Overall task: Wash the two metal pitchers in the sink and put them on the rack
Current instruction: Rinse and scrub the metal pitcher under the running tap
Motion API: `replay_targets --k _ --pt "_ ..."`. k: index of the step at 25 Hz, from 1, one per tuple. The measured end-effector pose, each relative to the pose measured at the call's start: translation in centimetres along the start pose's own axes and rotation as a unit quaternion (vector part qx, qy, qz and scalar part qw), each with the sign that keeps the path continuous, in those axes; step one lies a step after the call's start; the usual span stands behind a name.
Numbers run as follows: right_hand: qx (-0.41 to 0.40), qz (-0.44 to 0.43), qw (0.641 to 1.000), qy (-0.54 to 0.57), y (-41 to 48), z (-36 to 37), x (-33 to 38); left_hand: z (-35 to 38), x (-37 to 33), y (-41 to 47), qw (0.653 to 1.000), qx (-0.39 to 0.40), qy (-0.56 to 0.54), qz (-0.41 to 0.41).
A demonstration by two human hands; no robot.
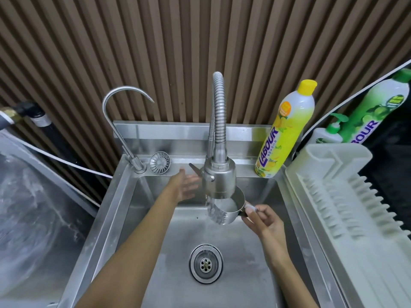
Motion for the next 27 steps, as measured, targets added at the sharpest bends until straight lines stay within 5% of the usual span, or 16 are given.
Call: replay_targets --k 3,7,11,12,15,18,22,25,27 --pt "0.004 0.001 1.0 -0.019 -0.9 0.5 -0.2 2.6 -1.1 -9.7 0.999 0.015 -0.013 0.029" --pt "0.04 0.023 0.999 0.004 -1.8 2.3 -0.8 7.5 -2.3 -19.3 0.96 0.099 0.203 0.165" --pt "0.089 0.108 0.99 0.032 -2.8 3.3 -1.9 7.0 -4.2 -24.2 0.831 -0.133 0.471 0.265" --pt "0.089 0.127 0.988 0.009 -2.9 3.3 -1.8 7.0 -3.7 -24.7 0.827 -0.164 0.471 0.259" --pt "0.036 0.065 0.987 -0.144 -2.6 2.7 1.3 7.0 -0.9 -22.7 0.931 -0.094 0.291 0.2" --pt "-0.011 -0.112 0.949 -0.294 -3.1 3.1 5.9 8.8 -0.6 -21.0 0.963 -0.005 0.162 0.214" --pt "0.076 -0.1 0.992 -0.007 -3.1 4.2 4.5 8.7 -4.9 -21.8 0.937 -0.07 0.127 0.319" --pt "0.137 0.02 0.963 0.23 -2.5 5.5 0.6 7.8 -7.5 -25.0 0.842 -0.184 0.314 0.398" --pt "0.156 0.088 0.945 0.273 -2.9 6.2 -1.7 8.2 -7.6 -27.2 0.749 -0.251 0.489 0.37"
Point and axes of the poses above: each hand's wrist, its own y-axis towards the middle knuckle, its own z-axis out of the palm, x = y × z, the point moved 9 cm from there along y, towards the middle knuckle, and after that the axes turned 6 degrees about y, right-handed, at the moved point
